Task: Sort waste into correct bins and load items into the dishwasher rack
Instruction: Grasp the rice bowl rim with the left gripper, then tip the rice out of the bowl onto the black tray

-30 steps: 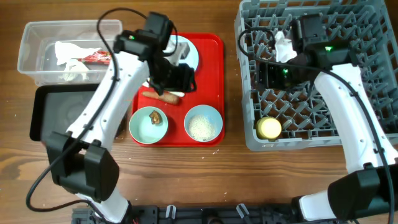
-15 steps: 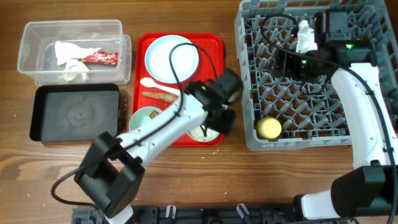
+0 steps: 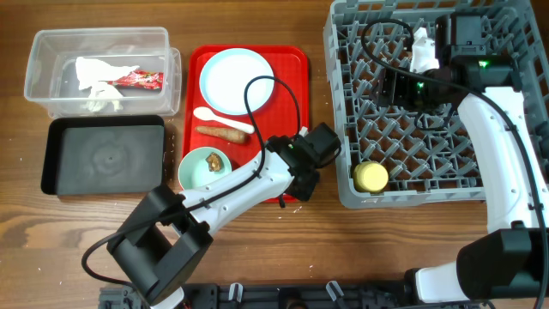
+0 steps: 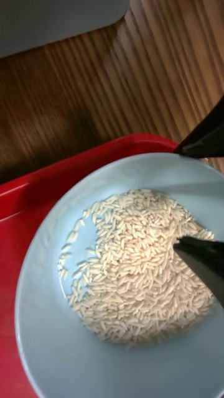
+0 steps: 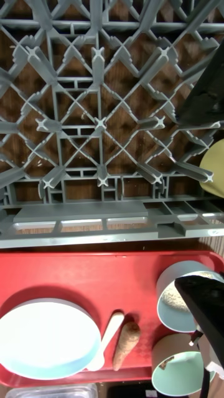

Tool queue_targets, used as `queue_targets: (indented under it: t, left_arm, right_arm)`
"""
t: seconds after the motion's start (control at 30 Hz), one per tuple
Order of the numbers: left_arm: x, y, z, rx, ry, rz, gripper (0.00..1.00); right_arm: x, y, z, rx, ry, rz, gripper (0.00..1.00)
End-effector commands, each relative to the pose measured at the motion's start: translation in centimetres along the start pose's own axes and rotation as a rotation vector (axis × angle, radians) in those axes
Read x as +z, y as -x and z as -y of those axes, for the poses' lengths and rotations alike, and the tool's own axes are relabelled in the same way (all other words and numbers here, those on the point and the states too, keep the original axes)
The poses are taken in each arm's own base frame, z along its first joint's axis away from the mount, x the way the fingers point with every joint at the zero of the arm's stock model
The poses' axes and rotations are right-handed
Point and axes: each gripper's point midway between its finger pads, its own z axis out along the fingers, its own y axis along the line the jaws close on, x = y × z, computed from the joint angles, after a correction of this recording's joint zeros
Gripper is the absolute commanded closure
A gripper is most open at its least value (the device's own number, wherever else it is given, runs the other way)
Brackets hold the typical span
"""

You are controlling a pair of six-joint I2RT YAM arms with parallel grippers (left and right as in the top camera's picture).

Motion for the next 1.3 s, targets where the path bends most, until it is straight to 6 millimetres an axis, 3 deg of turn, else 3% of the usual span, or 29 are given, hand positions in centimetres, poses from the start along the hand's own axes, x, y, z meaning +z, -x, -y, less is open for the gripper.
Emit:
queue_targets:
  t: [0.0, 0.13, 0.37, 0.7, 0.77, 0.9, 1.0, 1.13, 1.27]
  left_arm:
    - [0.5, -0.3, -0.3, -0.01, 0.014, -0.006, 0.62]
    - [0.5, 0.3, 0.0, -0.01, 0.004, 0.02, 0.67]
    - [1.3, -0.5, -0.3, -0.02, 0.011, 0.003, 0.7]
    - [1.9, 0.3, -0.2, -0.032, 0.001, 0.055, 0.88]
    - [1.7, 0.6, -0.1, -0.032, -0.002, 0.063, 0.96]
    - [-0.9, 3.1, 0.0, -0.057, -0.022, 0.118, 0.96]
    - [-3.7, 5.6, -1.4, -0.108, -0.031, 0.169, 0.96]
    - [-8.2, 8.1, -4.6, -0.207, -0.064, 0.226, 0.96]
    - [-11.3, 9.1, -8.9, -0.327, -0.107, 0.269, 0.96]
  right_arm:
    - [-1.2, 0.6, -0.5, 0.002, 0.007, 0.039, 0.21]
    - [-1.2, 0.7, -0.5, 0.001, 0.007, 0.042, 0.21]
    - [-1.2, 0.7, -0.5, 0.002, 0.007, 0.041, 0.21]
    - [-1.2, 0.8, -0.5, 0.001, 0.007, 0.046, 0.21]
    - [-1.2, 0.8, -0.5, 0.0, 0.007, 0.049, 0.21]
    - [-1.2, 0.9, -0.5, 0.0, 0.008, 0.049, 0.21]
    - [-1.2, 0.8, -0.5, -0.001, 0.008, 0.049, 0.21]
    - [-1.2, 0.9, -0.5, -0.001, 0.008, 0.05, 0.21]
    - [-1.2, 0.9, -0.5, -0.001, 0.008, 0.05, 0.21]
